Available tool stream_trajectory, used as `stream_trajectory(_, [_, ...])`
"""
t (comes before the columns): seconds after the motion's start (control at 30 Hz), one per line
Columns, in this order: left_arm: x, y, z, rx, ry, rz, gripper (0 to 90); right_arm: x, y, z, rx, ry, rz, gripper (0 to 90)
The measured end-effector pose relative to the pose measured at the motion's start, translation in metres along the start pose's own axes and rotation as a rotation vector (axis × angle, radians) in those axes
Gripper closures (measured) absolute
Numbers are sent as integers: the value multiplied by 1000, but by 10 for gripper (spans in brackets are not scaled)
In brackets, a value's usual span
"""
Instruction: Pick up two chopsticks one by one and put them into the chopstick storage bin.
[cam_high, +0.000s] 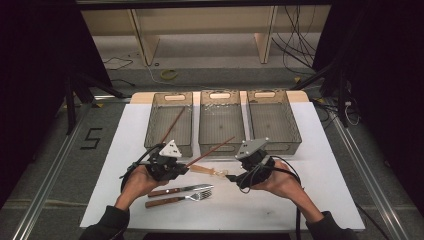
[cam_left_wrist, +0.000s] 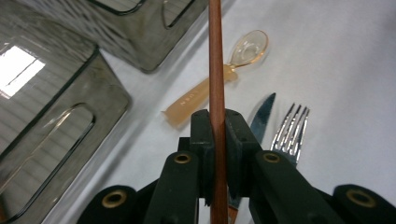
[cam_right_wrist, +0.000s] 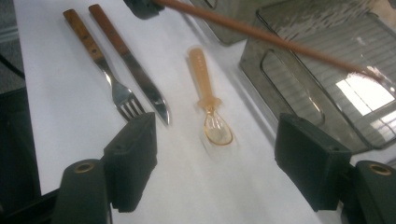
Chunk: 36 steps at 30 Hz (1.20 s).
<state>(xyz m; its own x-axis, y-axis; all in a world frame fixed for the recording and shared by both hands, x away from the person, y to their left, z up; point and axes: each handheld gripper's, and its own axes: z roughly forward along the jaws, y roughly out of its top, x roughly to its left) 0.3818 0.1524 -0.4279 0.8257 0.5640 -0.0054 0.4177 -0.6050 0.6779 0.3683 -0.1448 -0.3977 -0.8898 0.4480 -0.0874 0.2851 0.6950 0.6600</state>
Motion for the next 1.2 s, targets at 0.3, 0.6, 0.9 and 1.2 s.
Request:
stream_trajectory(0.3, [19,-4,-14,-56,73,-76,831,-3,-19,5,-18,-17,50,289])
stream_trajectory(0.6, [41,-8,-22,-96,126,-159,830,-2,-30,5,-22,-20,75,285])
stream_trajectory(0.9, [68,-4,-30,-145,167,-248,830,0,-41,2,-34,-31,96,279])
stream_trajectory(1.2, [88,1,-27,-137,196,-289,830,3,-50,-3,-52,-41,107,277])
